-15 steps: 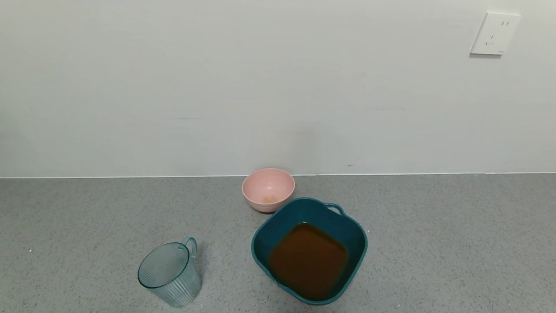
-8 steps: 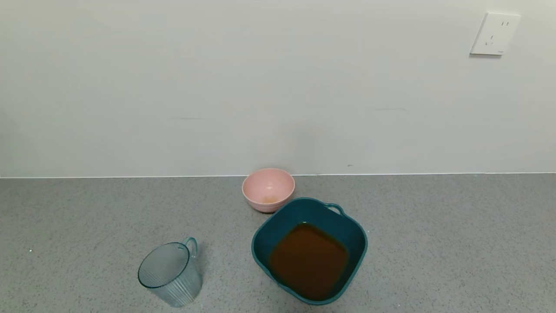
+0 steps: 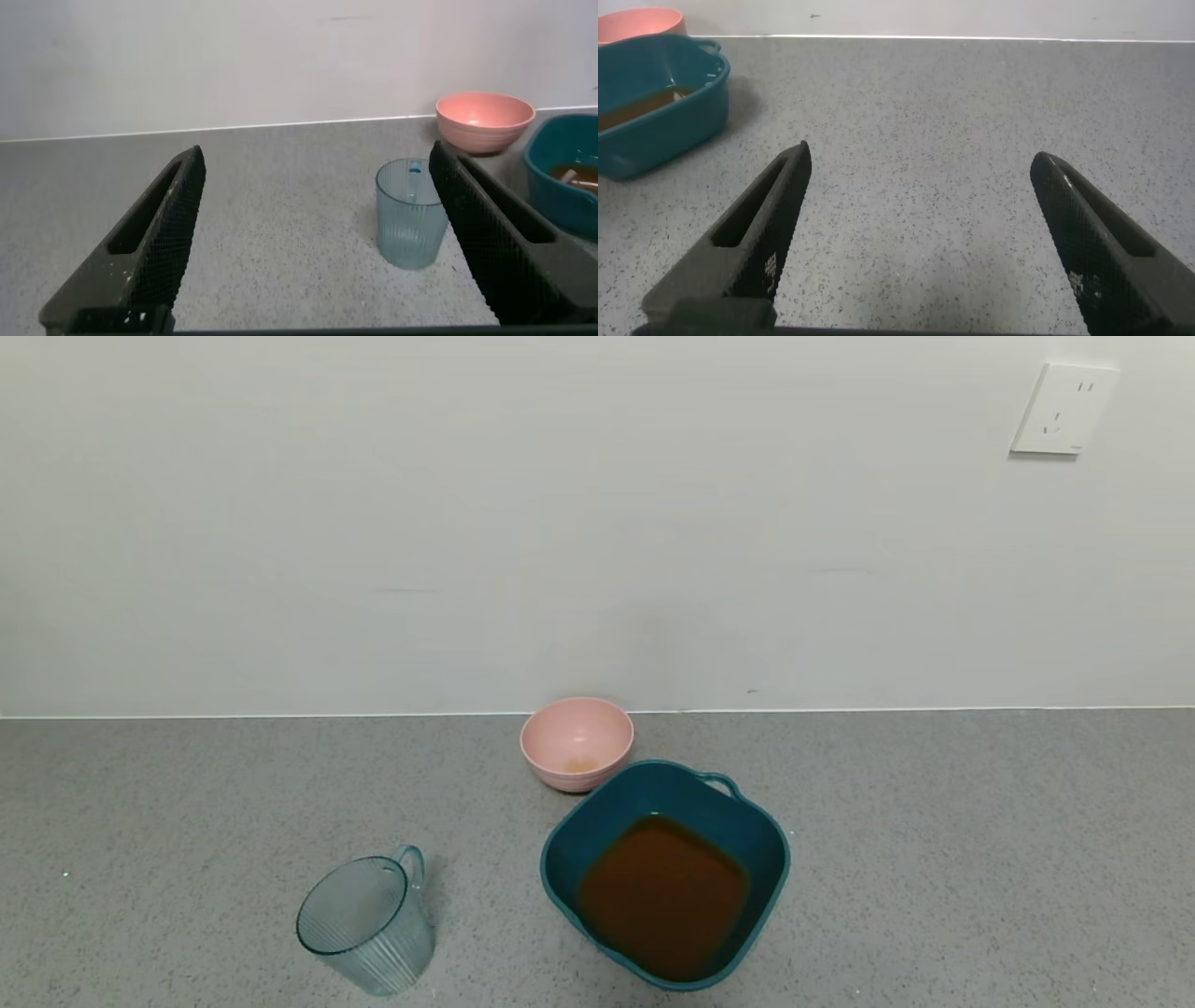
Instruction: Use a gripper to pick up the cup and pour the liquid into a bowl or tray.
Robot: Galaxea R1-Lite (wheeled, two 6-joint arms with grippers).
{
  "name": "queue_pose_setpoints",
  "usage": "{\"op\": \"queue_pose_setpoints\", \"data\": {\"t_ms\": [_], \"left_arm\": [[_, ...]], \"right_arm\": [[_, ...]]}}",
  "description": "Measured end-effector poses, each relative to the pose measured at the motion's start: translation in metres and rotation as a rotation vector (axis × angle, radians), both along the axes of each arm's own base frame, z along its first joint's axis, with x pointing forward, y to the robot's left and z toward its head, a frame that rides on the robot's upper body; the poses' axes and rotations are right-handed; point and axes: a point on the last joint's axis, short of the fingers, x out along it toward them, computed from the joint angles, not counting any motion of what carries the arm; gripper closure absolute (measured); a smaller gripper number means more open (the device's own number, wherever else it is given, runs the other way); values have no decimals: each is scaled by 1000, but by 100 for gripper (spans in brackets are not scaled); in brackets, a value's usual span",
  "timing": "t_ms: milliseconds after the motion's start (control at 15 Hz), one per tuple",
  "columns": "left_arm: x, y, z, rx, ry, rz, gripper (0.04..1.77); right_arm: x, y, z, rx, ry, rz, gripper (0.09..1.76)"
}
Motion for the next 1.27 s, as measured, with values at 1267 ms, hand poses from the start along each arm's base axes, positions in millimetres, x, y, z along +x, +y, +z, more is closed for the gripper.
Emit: {"op": "queue_pose_setpoints", "data": {"t_ms": [1267], "left_arm": [[11,-4,-39,-76,214,-169,9]], "right_arm": [[0,0,0,10,-1,-1,14]]}}
